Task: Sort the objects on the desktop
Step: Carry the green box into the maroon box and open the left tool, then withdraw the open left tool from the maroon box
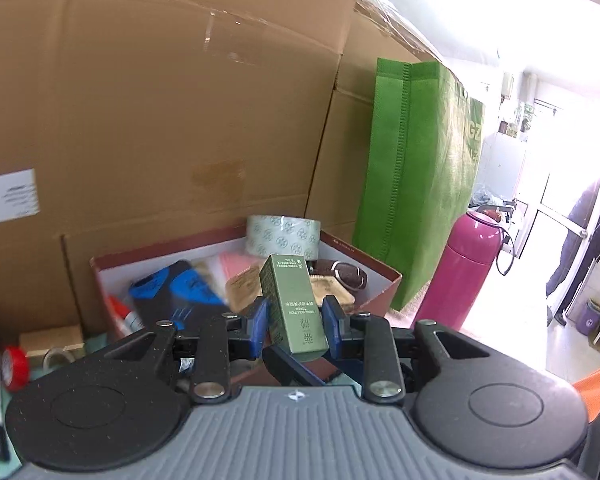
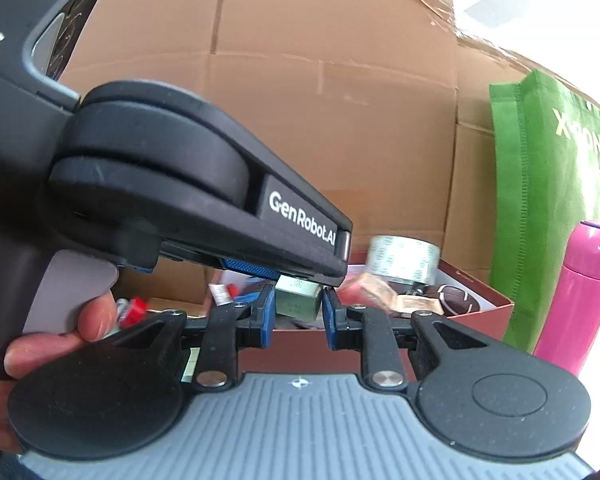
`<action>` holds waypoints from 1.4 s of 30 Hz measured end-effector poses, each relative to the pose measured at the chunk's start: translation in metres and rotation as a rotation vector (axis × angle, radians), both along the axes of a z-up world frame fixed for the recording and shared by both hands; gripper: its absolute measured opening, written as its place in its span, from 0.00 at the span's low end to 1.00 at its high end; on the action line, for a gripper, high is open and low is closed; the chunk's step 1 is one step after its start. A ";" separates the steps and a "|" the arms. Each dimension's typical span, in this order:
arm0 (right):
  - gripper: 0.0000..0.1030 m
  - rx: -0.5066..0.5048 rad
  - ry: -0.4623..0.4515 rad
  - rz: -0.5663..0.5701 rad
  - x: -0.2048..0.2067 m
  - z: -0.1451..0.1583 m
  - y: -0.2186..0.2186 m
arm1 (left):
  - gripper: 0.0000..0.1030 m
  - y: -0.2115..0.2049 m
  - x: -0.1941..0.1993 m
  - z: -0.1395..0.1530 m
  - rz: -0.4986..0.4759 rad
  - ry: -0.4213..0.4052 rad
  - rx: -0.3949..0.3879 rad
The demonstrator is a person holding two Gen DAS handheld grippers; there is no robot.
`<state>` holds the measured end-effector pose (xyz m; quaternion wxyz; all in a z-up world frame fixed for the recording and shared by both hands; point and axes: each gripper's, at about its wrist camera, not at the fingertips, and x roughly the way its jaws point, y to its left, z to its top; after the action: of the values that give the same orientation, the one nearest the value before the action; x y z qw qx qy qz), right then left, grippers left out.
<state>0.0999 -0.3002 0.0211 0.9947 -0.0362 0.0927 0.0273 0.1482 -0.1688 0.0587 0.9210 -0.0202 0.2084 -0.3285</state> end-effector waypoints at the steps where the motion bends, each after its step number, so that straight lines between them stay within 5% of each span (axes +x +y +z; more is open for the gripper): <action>1: 0.23 -0.003 -0.001 -0.004 0.003 0.000 -0.001 | 0.30 -0.003 0.005 0.000 -0.004 0.004 -0.002; 15: 0.23 0.026 0.062 -0.002 0.064 -0.024 -0.028 | 0.33 -0.018 0.051 -0.022 0.012 0.078 0.002; 16: 0.23 0.020 0.053 -0.003 0.066 -0.026 -0.027 | 0.37 -0.017 0.052 -0.022 0.018 0.081 0.000; 18: 0.23 0.015 0.054 -0.003 0.068 -0.026 -0.027 | 0.70 -0.013 0.050 -0.021 0.018 0.083 -0.021; 20: 0.25 -0.019 0.041 -0.011 0.069 -0.027 -0.026 | 0.87 -0.004 0.045 -0.019 0.027 0.066 -0.073; 23: 0.51 -0.061 0.004 -0.037 0.067 -0.026 -0.025 | 0.95 0.005 0.034 -0.014 0.040 0.029 -0.116; 26: 0.64 -0.084 -0.024 -0.053 0.062 -0.023 -0.023 | 0.97 0.010 0.022 -0.012 0.036 0.000 -0.108; 28: 0.86 -0.101 -0.016 -0.066 0.061 -0.023 -0.019 | 0.97 0.012 0.014 -0.012 0.044 -0.009 -0.094; 35: 0.91 -0.113 -0.013 -0.073 0.051 -0.028 -0.012 | 0.97 0.030 -0.016 -0.018 0.087 -0.029 -0.107; 42: 0.91 -0.086 -0.015 -0.065 -0.005 -0.024 0.010 | 0.97 0.060 -0.044 -0.032 0.110 0.034 -0.135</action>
<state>0.0945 -0.2899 -0.0025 0.9932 -0.0761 0.0873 -0.0093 0.1045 -0.1090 0.0266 0.9305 -0.0990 0.2002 -0.2904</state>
